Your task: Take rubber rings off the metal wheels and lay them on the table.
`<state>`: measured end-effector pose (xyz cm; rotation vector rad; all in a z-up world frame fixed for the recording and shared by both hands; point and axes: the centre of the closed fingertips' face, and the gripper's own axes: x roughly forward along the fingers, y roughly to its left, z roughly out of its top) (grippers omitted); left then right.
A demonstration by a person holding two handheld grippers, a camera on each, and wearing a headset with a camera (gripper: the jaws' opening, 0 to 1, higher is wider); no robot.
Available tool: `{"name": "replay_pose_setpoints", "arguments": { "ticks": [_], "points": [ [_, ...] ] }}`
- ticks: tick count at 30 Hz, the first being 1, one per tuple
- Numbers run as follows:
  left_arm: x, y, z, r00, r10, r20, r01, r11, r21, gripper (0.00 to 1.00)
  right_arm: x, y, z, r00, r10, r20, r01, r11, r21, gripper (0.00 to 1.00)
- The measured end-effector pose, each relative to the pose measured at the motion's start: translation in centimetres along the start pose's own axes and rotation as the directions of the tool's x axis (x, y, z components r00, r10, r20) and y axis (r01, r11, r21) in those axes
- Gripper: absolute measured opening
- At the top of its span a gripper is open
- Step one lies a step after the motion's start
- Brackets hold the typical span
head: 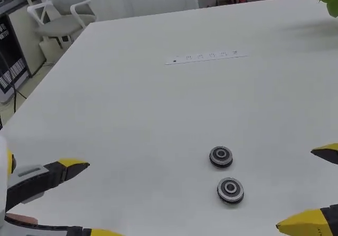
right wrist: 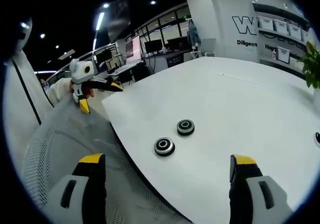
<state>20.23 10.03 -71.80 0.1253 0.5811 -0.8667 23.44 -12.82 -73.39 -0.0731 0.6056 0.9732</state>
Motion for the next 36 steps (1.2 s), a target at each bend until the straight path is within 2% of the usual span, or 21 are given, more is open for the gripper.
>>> {"name": "replay_pose_setpoints", "arguments": {
  "ticks": [5, 7, 17, 18, 19, 22, 25, 29, 31, 36],
  "points": [
    [0.1, -0.6, 1.0, 0.9999, -0.015, 0.004, 0.015, 0.999, 0.030, 1.00, -0.2, -0.5, 0.4, 0.9999, -0.006, 0.009, 0.007, 1.000, -0.006, 1.00],
    [-0.1, -0.7, 1.7, 0.9996, -0.022, 0.017, 0.021, 0.999, 0.038, 1.00, -0.3, -0.6, 0.5, 0.9999, -0.005, 0.014, 0.006, 1.000, -0.011, 1.00],
    [-1.3, -0.4, 5.2, 0.9971, -0.004, 0.077, -0.002, 0.996, 0.087, 1.00, -0.2, -0.5, 1.5, 0.9990, 0.016, 0.042, -0.015, 1.000, -0.022, 1.00],
    [-1.4, -0.2, 5.7, 0.9961, 0.008, 0.088, -0.016, 0.995, 0.096, 1.00, -0.2, -0.5, 1.6, 0.9988, 0.019, 0.045, -0.018, 1.000, -0.025, 1.00],
    [-1.4, 0.0, 6.6, 0.9927, 0.019, 0.119, -0.032, 0.994, 0.106, 1.00, -0.2, -0.5, 1.7, 0.9986, 0.022, 0.049, -0.021, 0.999, -0.027, 1.00],
    [-1.6, -0.2, 8.2, 0.9846, 0.007, 0.175, -0.023, 0.996, 0.088, 0.99, -0.2, -0.4, 1.9, 0.9973, 0.035, 0.065, -0.033, 0.999, -0.033, 0.99],
    [-1.6, -0.2, 9.5, 0.9782, 0.002, 0.208, -0.024, 0.995, 0.101, 0.98, -0.1, -0.3, 2.0, 0.9964, 0.044, 0.072, -0.042, 0.999, -0.033, 0.98],
    [-1.3, -0.6, 10.9, 0.9740, -0.023, 0.226, -0.007, 0.991, 0.132, 0.97, 0.0, -0.2, 2.1, 0.9941, 0.070, 0.083, -0.066, 0.997, -0.042, 0.98],
    [-0.9, -1.0, 11.3, 0.9746, -0.045, 0.219, 0.010, 0.988, 0.156, 0.96, 0.1, -0.1, 2.2, 0.9933, 0.076, 0.087, -0.072, 0.996, -0.049, 0.97],
    [-0.2, -1.4, 12.1, 0.9768, -0.065, 0.204, 0.025, 0.981, 0.192, 0.95, 0.6, 0.2, 3.3, 0.9890, 0.093, 0.116, -0.085, 0.994, -0.067, 0.95]
  ]
}}
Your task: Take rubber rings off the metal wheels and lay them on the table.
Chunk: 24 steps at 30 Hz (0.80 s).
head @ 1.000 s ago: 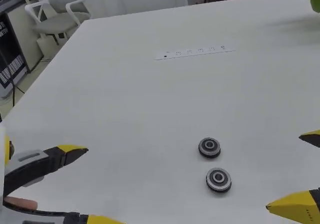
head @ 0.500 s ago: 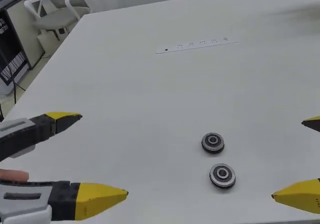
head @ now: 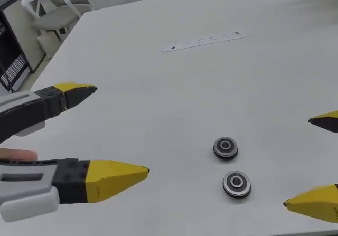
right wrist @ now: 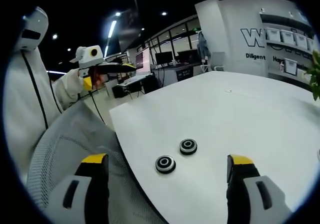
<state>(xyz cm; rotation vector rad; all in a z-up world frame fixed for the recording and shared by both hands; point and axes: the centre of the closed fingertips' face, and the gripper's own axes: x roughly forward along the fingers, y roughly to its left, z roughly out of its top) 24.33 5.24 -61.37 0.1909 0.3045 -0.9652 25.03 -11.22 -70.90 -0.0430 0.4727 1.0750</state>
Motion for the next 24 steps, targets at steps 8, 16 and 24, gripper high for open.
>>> {"name": "replay_pose_setpoints", "arguments": {
  "ticks": [8, 16, 24],
  "points": [
    [2.0, -0.5, 1.6, 0.9989, -0.039, 0.026, 0.038, 0.998, 0.043, 0.94, 0.6, -0.2, 0.8, 0.9993, 0.024, 0.028, -0.023, 0.999, -0.022, 0.90],
    [3.6, -1.0, 2.6, 0.9957, -0.081, 0.044, 0.077, 0.994, 0.075, 0.90, 0.9, -0.5, 1.1, 0.9980, 0.037, 0.050, -0.036, 0.999, -0.031, 0.86],
    [5.5, -2.0, 3.3, 0.9875, -0.146, 0.061, 0.139, 0.985, 0.102, 0.82, 1.6, -0.8, 1.1, 0.9956, 0.051, 0.079, -0.050, 0.999, -0.014, 0.83]
  ]
}}
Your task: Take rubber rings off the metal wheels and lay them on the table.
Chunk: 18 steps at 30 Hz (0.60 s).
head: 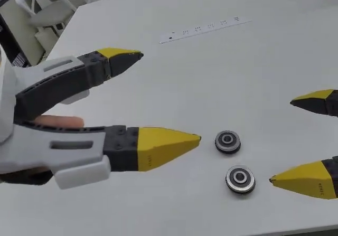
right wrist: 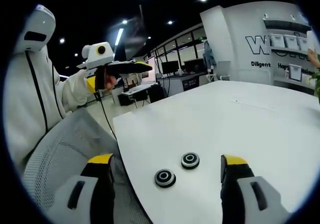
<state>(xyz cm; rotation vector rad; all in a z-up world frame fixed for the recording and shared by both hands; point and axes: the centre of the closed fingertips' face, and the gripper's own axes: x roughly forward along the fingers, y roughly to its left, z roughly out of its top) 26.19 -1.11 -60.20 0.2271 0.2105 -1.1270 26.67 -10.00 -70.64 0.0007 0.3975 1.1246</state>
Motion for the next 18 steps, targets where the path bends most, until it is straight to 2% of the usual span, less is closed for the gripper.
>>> {"name": "replay_pose_setpoints", "arguments": {
  "ticks": [3, 10, 13, 18],
  "points": [
    [0.9, -0.1, -0.3, 0.9998, -0.015, -0.009, 0.015, 1.000, 0.004, 0.77, 0.2, -0.1, -0.1, 0.9999, 0.005, 0.014, -0.005, 1.000, 0.020, 0.83],
    [2.7, -0.4, -0.9, 0.9987, -0.050, -0.001, 0.050, 0.999, 0.001, 0.75, 0.8, 0.2, -0.4, 0.9993, 0.034, 0.018, -0.034, 0.999, 0.016, 0.77],
    [3.4, -0.5, -1.3, 0.9978, -0.066, -0.001, 0.066, 0.998, -0.011, 0.73, 1.0, 0.4, -0.3, 0.9978, 0.060, 0.029, -0.061, 0.998, 0.021, 0.73],
    [4.4, -1.1, -2.7, 0.9942, -0.103, -0.030, 0.103, 0.995, -0.017, 0.68, 1.5, 0.5, -1.0, 0.9971, 0.075, 0.011, -0.075, 0.997, 0.009, 0.68]
  ]
}}
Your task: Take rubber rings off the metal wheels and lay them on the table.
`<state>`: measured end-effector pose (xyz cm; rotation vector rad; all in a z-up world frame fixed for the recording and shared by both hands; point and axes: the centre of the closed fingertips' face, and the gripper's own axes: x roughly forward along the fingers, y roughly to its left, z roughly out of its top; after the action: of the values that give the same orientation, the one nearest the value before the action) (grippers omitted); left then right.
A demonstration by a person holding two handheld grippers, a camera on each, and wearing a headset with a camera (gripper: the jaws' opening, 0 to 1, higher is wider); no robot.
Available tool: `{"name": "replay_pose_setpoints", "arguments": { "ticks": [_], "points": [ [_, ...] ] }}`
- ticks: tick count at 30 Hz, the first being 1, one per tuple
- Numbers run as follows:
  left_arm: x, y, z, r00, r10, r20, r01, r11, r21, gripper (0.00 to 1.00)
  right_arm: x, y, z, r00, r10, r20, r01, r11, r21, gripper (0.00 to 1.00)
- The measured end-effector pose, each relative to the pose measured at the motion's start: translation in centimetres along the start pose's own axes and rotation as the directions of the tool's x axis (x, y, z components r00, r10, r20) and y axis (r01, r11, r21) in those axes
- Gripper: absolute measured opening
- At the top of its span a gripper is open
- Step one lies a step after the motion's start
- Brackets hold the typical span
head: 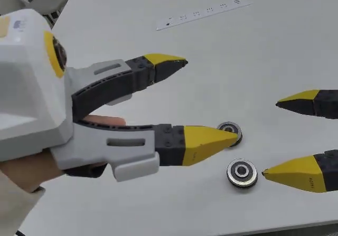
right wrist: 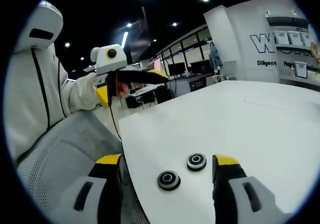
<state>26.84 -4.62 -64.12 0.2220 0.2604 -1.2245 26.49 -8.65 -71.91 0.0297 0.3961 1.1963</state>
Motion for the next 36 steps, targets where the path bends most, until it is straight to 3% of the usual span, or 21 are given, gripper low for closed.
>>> {"name": "replay_pose_setpoints", "arguments": {
  "ticks": [16, 21, 30, 33, 36],
  "points": [
    [2.9, -0.3, -4.3, 0.9969, -0.056, -0.055, 0.053, 0.997, -0.052, 0.59, 1.4, 0.8, -2.6, 0.9958, 0.039, -0.083, -0.040, 0.999, -0.015, 0.54],
    [3.5, -1.0, -5.4, 0.9945, -0.083, -0.065, 0.079, 0.995, -0.063, 0.56, 1.6, 0.8, -2.9, 0.9954, 0.038, -0.088, -0.040, 0.999, -0.022, 0.51],
    [4.4, -1.0, -7.0, 0.9950, -0.074, -0.068, 0.069, 0.995, -0.070, 0.52, 2.2, 0.9, -4.2, 0.9927, 0.063, -0.103, -0.069, 0.996, -0.059, 0.44],
    [4.7, -1.1, -8.0, 0.9916, -0.083, -0.099, 0.076, 0.995, -0.067, 0.50, 2.5, 0.9, -4.6, 0.9915, 0.072, -0.108, -0.080, 0.995, -0.066, 0.41],
    [4.8, -1.1, -8.5, 0.9905, -0.088, -0.106, 0.081, 0.994, -0.069, 0.49, 2.6, 0.8, -4.9, 0.9914, 0.075, -0.108, -0.083, 0.994, -0.068, 0.37]
  ]
}}
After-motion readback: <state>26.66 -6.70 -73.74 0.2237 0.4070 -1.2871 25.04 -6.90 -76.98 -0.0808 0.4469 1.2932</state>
